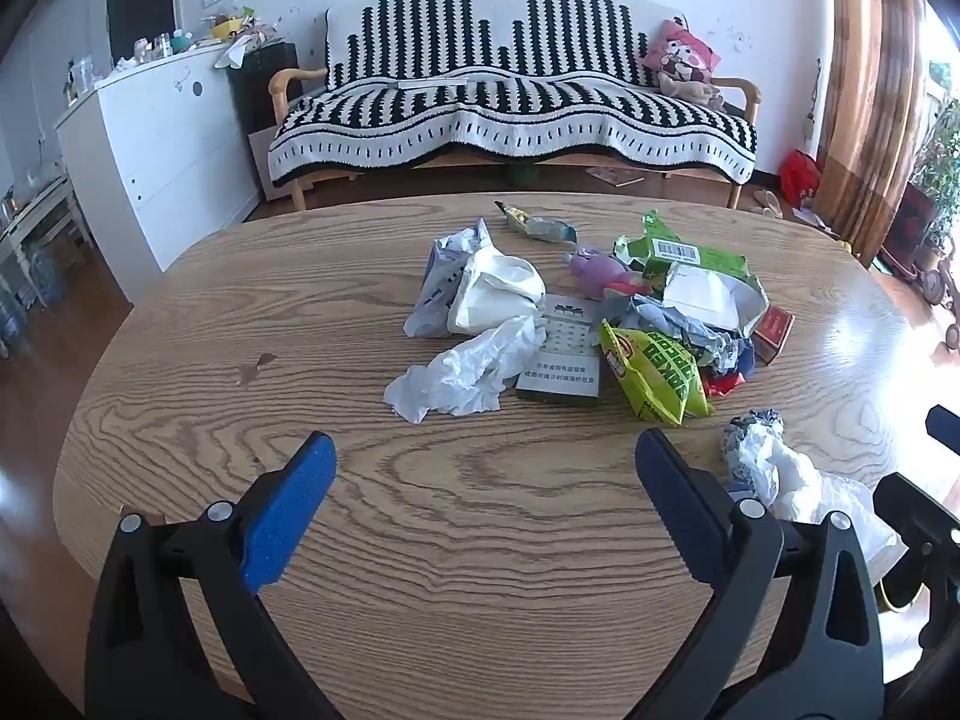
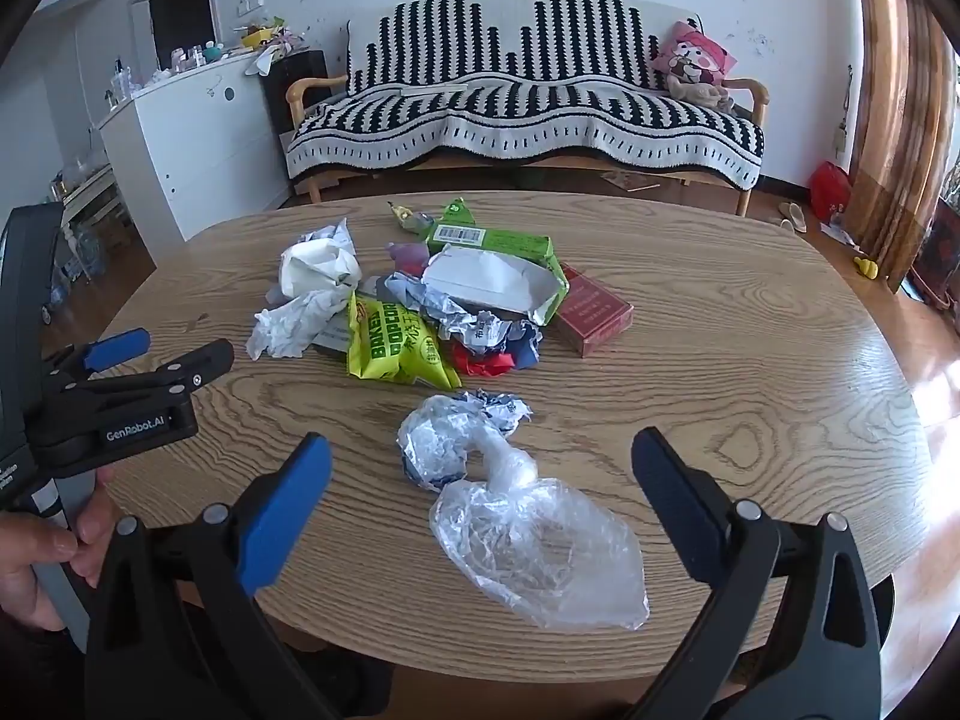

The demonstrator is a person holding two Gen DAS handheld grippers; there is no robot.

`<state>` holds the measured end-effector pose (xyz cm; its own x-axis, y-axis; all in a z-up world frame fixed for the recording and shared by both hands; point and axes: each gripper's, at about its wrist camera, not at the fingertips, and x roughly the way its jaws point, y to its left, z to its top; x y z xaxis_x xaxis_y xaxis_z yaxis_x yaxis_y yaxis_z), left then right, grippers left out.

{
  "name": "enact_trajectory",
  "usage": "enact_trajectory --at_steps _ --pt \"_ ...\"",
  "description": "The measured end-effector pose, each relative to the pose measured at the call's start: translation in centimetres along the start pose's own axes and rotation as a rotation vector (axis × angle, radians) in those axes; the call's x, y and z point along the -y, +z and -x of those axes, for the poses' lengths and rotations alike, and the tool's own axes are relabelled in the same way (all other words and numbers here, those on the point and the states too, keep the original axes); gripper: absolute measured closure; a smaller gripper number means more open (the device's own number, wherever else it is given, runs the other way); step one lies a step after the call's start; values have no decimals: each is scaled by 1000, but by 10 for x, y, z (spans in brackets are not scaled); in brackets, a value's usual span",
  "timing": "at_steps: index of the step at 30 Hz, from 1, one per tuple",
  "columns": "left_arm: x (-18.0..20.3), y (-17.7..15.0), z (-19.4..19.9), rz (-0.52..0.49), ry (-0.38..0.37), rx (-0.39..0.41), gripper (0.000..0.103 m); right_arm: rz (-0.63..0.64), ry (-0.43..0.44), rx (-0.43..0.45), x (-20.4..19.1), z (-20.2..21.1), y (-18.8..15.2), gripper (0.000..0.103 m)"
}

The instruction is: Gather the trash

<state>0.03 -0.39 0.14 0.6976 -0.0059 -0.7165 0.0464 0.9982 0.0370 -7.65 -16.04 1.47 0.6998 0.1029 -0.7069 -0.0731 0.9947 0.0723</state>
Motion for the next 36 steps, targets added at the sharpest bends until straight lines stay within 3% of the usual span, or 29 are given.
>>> enact_trajectory --at_steps 36 --pt "0 0 1 3 -2 -1 6 -2 1 4 1 6 -1 6"
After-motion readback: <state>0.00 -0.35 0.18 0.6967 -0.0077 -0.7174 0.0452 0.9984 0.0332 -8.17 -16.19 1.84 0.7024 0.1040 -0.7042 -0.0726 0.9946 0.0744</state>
